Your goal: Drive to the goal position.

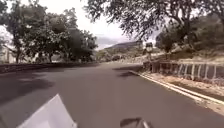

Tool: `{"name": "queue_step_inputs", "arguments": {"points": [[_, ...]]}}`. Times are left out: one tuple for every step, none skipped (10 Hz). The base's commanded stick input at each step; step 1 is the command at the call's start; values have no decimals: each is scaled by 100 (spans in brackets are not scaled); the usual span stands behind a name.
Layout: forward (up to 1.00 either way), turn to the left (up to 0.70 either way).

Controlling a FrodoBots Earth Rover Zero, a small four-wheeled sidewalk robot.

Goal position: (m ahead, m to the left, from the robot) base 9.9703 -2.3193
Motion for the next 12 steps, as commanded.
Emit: {"name": "queue_step_inputs", "arguments": {"points": [[50,0],[50,0],[50,0],[50,0],[50,0],[50,0],[50,0],[50,0],[50,0],[50,0],[50,0],[50,0]]}}
